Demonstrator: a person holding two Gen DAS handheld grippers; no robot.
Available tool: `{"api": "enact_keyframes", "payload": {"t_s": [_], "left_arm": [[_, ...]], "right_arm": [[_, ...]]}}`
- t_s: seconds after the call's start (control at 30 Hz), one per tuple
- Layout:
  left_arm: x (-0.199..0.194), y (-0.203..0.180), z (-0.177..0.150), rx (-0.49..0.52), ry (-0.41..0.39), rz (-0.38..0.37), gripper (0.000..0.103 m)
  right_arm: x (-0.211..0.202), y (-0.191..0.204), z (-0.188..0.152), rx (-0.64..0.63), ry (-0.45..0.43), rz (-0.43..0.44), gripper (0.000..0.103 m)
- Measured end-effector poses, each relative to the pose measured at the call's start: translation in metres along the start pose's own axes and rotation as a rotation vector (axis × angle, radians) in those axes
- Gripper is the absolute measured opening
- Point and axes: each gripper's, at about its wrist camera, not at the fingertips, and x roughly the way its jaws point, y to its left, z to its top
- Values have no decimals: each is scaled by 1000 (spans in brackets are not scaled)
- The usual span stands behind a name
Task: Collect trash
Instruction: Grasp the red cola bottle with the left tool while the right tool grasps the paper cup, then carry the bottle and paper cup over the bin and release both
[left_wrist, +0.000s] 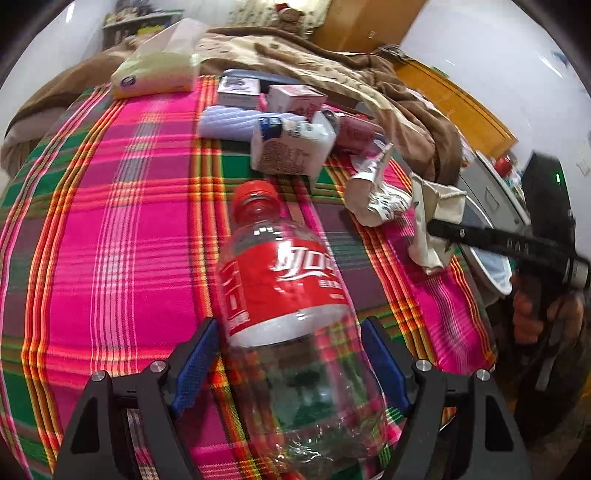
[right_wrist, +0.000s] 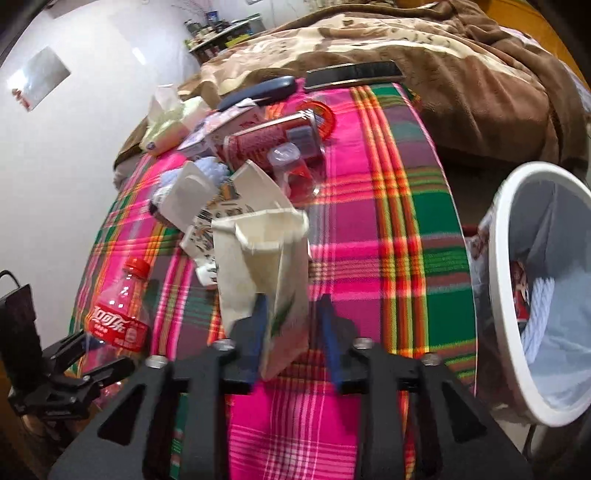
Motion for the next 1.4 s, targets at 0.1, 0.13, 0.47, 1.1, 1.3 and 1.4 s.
{"api": "enact_keyframes", "payload": {"t_s": [0.1,0.13,0.47,1.1,1.3,1.4], "left_arm": [[-1,2,-1,-15,-3,13,77],[-2,2,-1,-22,-12,16,76],[-3,0,-1,-63,-35,25,62],[-21,-36,4,-30,-127,28,62],[-21,-65,13,13,-151,-4,62],[-20,-81,19,37,-161,-23,62]], "right_arm": [[0,1,-5,5,-16,15,42],[0,1,-6,10,-18,16,42],[-3,12,-15,-44,-95,-16,26],[-44,-7,-21,-10,-226,-50,14],[-63,-25,-22,27,-273,-70,14],[-72,-37,-24,49,-292,-88,14]]}}
